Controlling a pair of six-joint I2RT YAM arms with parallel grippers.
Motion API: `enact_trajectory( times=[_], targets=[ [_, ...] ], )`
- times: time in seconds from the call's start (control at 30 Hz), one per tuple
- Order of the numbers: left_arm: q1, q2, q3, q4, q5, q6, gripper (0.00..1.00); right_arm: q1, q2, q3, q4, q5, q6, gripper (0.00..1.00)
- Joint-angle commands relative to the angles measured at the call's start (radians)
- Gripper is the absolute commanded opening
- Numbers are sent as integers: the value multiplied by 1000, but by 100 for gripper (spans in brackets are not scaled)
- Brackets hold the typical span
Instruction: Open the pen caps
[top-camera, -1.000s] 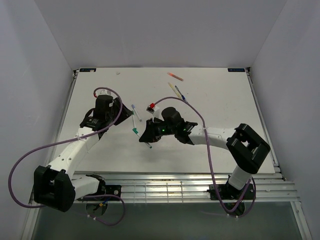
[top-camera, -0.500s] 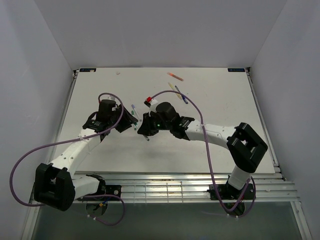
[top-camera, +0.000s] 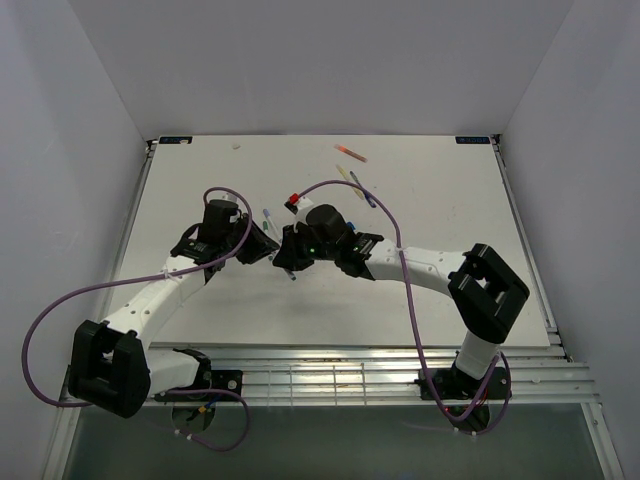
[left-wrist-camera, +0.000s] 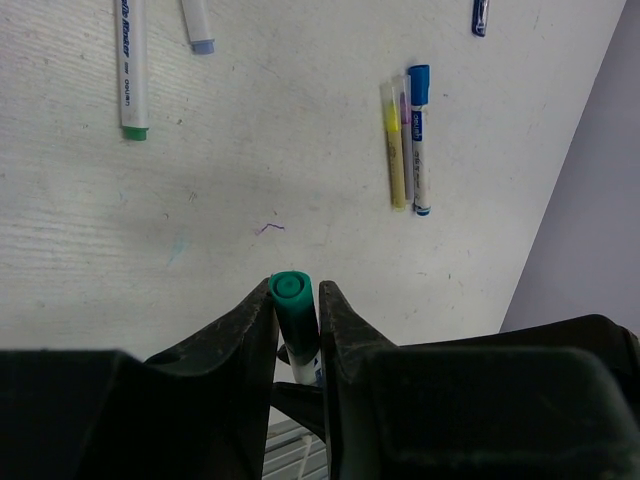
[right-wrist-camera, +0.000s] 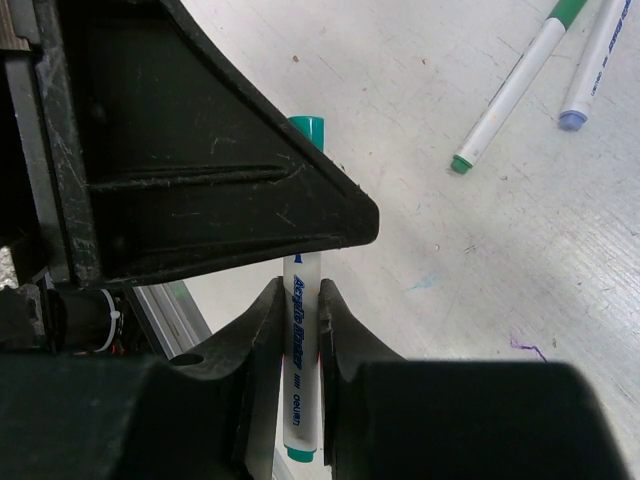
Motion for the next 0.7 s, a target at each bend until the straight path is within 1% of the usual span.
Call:
enact_trajectory(
  times=[0.0, 0.17, 0.33, 0.4, 0.53, 0.67],
  targets=[
    [-1, -12, -8, 3, -27, 2, 32, 4, -20, -1, 26, 20, -10, 8],
    [-1, -15, -11, 3, -46, -1, 33, 8, -27, -13, 28, 20, -10, 8],
    [-1, -23, -3, -6, -82, 0, 42, 10, -44, -30, 29, 22, -9, 8],
    [-1, -18, 3, -8, -86, 3, 43, 10, -47, -31, 31, 22, -7, 8],
    [-1, -11, 15, -9, -87, 2, 42, 13, -52, -34, 29, 20, -7, 8],
    [-1, -8, 20, -9, -78, 0, 38, 13, -52, -36, 34, 22, -4, 8]
  ],
)
